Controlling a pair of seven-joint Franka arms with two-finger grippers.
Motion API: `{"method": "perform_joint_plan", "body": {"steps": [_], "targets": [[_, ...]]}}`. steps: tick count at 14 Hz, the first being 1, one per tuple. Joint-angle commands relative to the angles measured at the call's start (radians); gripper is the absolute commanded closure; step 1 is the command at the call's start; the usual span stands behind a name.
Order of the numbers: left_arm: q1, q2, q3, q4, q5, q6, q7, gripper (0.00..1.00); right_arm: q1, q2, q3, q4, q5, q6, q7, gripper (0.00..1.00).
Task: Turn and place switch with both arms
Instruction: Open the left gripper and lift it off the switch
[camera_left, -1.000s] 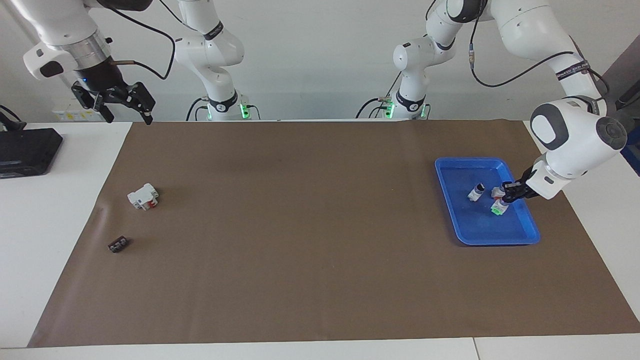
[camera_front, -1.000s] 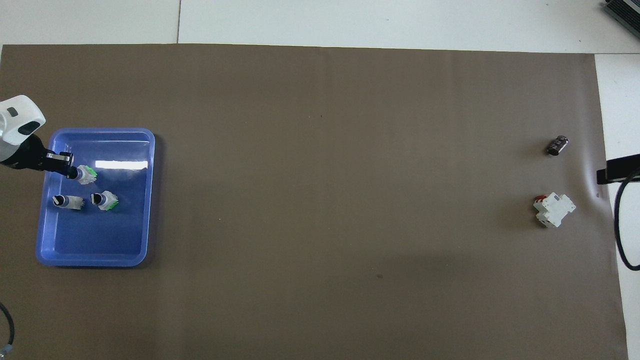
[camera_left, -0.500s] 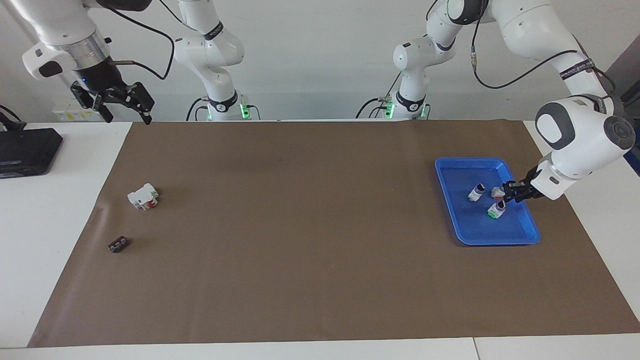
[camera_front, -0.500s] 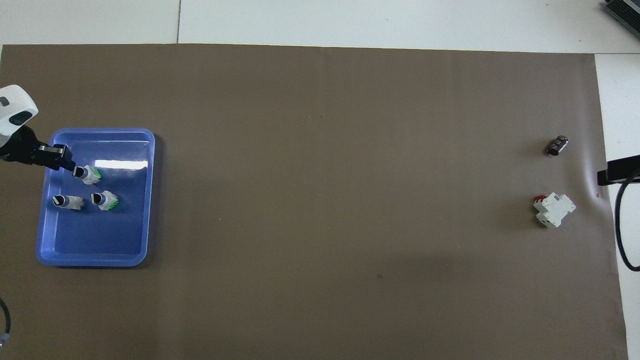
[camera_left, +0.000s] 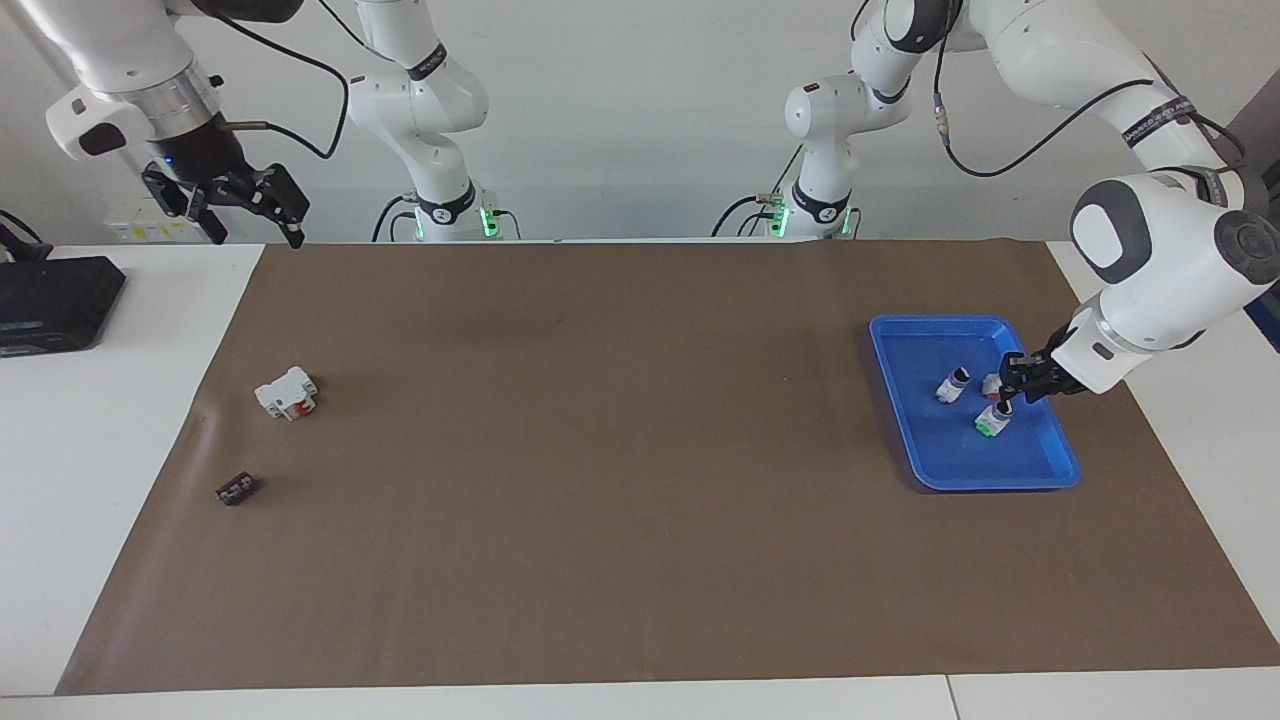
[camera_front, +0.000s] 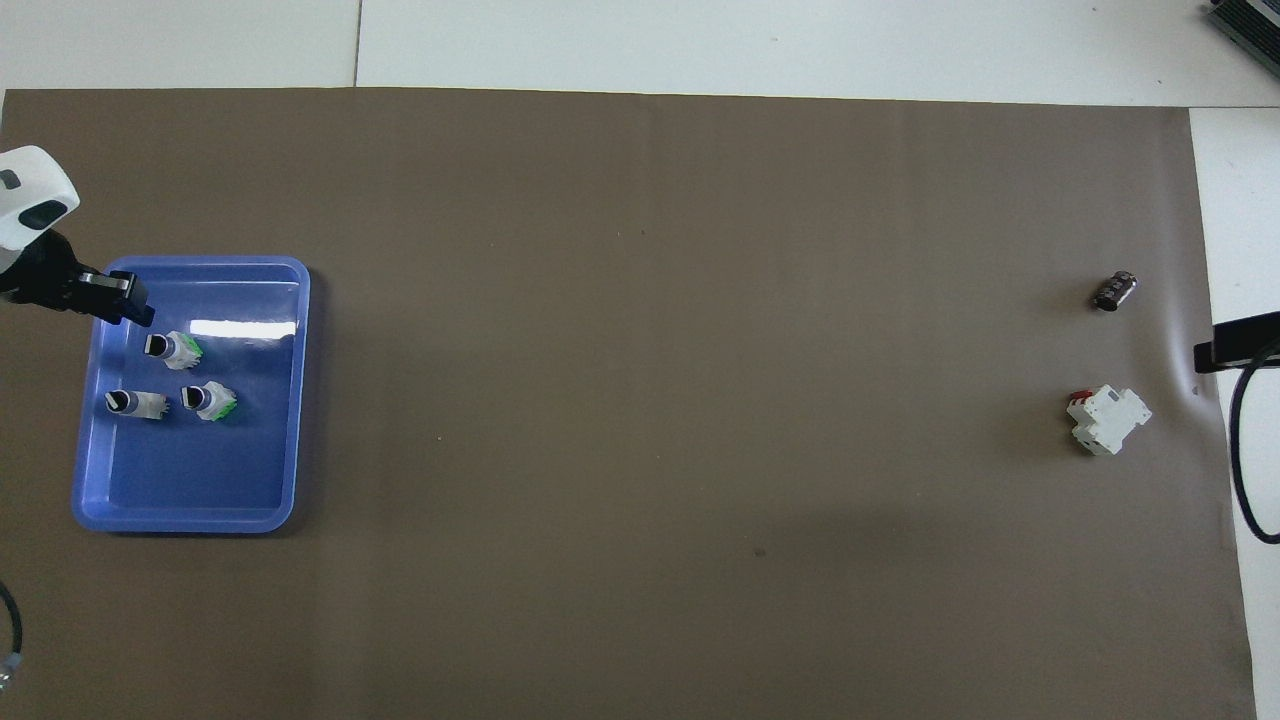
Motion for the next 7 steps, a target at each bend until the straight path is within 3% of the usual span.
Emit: {"method": "perform_joint_plan", "body": {"steps": [1, 4, 5, 7], "targets": [[-0.055, 0.005, 0.012, 0.096, 0.013, -0.137, -0.058, 0.62, -0.006, -0.010, 0.011, -0.004, 0.005, -0.011, -0.003, 0.00], [-0.105, -0.065, 0.004, 0.126, 0.010, -0.210, -0.147, 0.59, -0.005, -0.004, 0.013, 0.010, -0.006, -0.011, 0.011, 0.00], [-0.110, -0.120, -0.003, 0.123, 0.003, -0.205, -0.159, 0.58, -0.005, -0.004, 0.014, 0.013, -0.006, -0.014, 0.031, 0.00], [-0.110, -0.194, -0.003, 0.121, -0.025, -0.211, -0.160, 0.44, -0.003, -0.002, 0.014, 0.016, -0.009, -0.034, 0.062, 0.00]]}}
